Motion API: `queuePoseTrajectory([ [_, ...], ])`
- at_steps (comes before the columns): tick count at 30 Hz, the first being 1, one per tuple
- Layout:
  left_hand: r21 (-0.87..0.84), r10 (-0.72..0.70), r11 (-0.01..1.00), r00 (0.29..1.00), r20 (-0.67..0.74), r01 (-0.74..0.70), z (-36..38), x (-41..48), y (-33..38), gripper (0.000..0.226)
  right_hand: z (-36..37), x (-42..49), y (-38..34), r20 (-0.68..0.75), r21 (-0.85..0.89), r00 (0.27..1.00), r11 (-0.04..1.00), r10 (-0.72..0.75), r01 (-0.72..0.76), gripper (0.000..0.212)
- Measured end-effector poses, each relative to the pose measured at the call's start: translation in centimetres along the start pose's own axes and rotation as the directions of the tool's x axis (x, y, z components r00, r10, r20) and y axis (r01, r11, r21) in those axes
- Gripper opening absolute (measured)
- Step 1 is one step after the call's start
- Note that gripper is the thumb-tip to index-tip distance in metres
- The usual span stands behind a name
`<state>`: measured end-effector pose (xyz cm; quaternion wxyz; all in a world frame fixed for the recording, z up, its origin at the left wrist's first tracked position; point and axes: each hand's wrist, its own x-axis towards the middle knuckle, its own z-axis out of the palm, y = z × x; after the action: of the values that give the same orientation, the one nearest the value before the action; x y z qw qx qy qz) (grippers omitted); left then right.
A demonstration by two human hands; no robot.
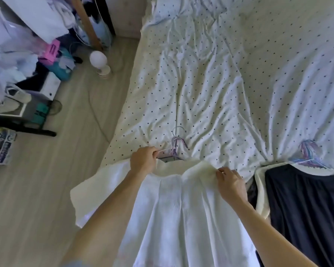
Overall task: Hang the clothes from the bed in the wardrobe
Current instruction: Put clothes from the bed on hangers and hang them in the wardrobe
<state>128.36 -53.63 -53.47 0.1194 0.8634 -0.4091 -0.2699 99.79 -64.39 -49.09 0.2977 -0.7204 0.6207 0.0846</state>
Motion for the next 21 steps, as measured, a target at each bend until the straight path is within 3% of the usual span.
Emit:
queuePoseTrajectory([
  [2,0.033,-0.021,0.999,0.999,-0.027,0.021,2.8,0.7,-1.7,0.019,1.7,0.8,0.2,0.015,-0.125,1.0,0.992,-0.003,0.004,0.038],
  [4,0.086,0.013,0.996,0.999,-0.05,-0.009,5.4,1.0,-3.4,0.022,3.5,0.7,0.9,0.129,-0.237,0.991,0.97,-0.025,0.056,0.05],
  [8,0.147,0.05,0.988,0.999,-0.018,-0.047,7.9,1.5,-4.6,0.04,5.8,0.0,3.1,0.282,-0.227,0.959,0.972,0.008,0.058,0.058],
  [12,0.195,0.028,0.98,0.997,0.066,-0.04,6.4,0.7,-3.7,0.059,4.5,-1.3,3.4,0.273,-0.221,0.962,0.972,-0.021,0.084,0.062],
  [16,0.243,0.018,0.97,1.0,0.023,-0.023,4.0,-3.7,-2.0,0.052,1.8,-5.6,4.0,0.212,-0.231,0.977,0.969,-0.035,0.085,0.061],
  [18,0.245,0.026,0.969,0.999,0.022,-0.03,3.2,-7.0,-0.8,0.046,0.2,-8.5,5.0,0.221,-0.187,0.975,0.981,-0.016,0.058,0.054],
  [21,0.241,0.018,0.97,0.995,0.093,-0.04,2.1,-12.2,1.6,0.057,-2.4,-13.4,7.4,0.192,-0.023,0.981,0.999,-0.021,0.026,0.04],
])
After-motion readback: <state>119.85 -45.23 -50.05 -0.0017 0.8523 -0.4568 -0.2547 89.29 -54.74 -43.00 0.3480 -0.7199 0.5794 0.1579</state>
